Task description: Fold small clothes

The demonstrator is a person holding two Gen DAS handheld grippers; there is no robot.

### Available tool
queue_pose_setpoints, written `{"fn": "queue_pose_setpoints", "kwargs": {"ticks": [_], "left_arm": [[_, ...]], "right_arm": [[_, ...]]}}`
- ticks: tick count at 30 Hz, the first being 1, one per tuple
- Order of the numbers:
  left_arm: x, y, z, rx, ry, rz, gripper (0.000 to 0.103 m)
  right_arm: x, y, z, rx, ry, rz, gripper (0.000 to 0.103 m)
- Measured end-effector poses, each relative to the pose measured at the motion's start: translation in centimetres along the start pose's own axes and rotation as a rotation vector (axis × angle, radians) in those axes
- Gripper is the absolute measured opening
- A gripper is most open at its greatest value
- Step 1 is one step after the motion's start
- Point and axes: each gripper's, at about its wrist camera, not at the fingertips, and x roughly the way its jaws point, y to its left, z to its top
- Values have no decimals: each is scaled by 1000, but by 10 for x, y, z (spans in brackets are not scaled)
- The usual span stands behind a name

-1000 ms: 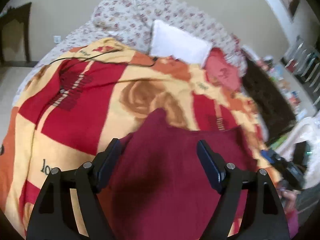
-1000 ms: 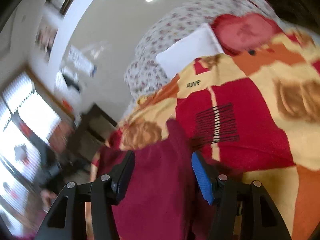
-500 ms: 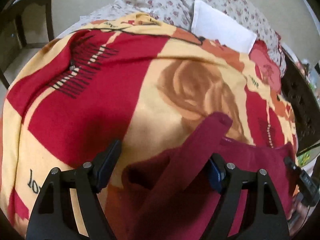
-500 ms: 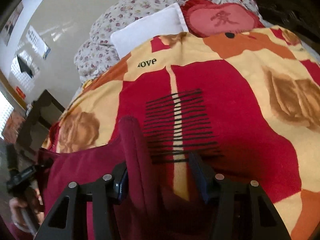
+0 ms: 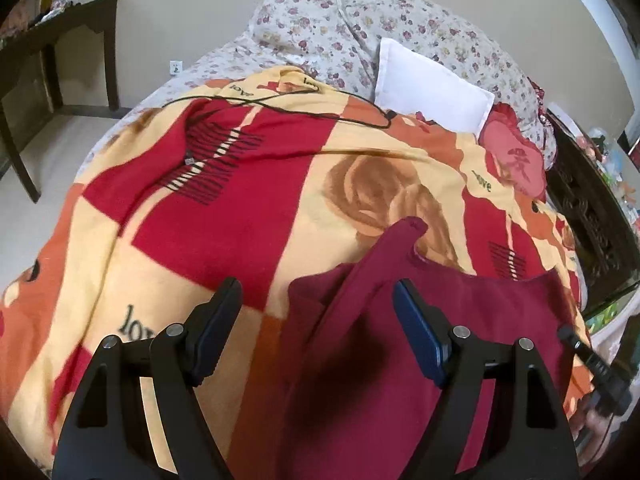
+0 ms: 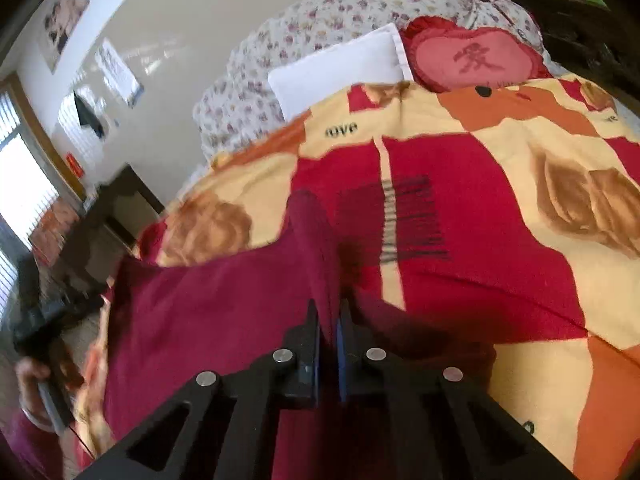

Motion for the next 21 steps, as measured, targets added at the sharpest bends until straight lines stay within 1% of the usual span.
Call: {"fn": "queue_pose_setpoints", "kwargs": {"ticks": [2, 4, 5, 6, 7, 9, 10, 11, 12, 13, 14, 15, 16, 18, 20, 21], "left_arm": [[-9, 2, -3, 8, -11, -4, 79], [-11, 0, -6, 25, -18, 2, 79], [-9, -3, -8, 40, -14, 5, 79], [-6, -6, -11, 57, -2, 10, 79], [-2, -9, -14, 68, 12, 13, 79], [3, -12, -18, 74, 25, 4, 79], [4, -13, -19, 75, 23, -2, 79], [5, -14, -19, 77, 18, -2, 79], [8, -15, -18, 79, 14, 3, 79], [11, -17, -16, 81, 14, 8, 79], [16, -19, -14, 81, 18, 11, 79], [22, -21, -11, 78, 22, 13, 79], [27, -23, -9, 73, 23, 16, 79], [39, -27, -2, 57, 18, 31, 79], [51, -28, 5, 37, 18, 54, 79], [60, -28, 7, 30, 29, 71, 79]], "right_arm": [[-11, -2, 3, -1, -23, -15, 6], [-8, -11, 4, 31, -23, -62, 6], [-2, -14, 4, 38, -10, -83, 6], [9, -17, 2, 49, 21, -91, 6], [21, -21, 0, 67, 68, -83, 6], [16, -21, 1, 84, 45, -84, 6], [10, -21, 3, 94, 32, -87, 9], [1, -21, 6, 102, 7, -105, 17], [-11, -19, 9, 103, -37, -129, 31], [-20, -14, 11, 94, -77, -129, 35], [-26, -10, 14, 78, -100, -108, 41], [-25, -3, 18, 54, -90, -71, 43], [-18, 5, 21, 30, -57, -34, 43], [3, 17, 24, -1, 0, -2, 43], [24, 23, 26, -20, 23, -16, 43], [39, 21, 28, -18, 45, -37, 43]]}}
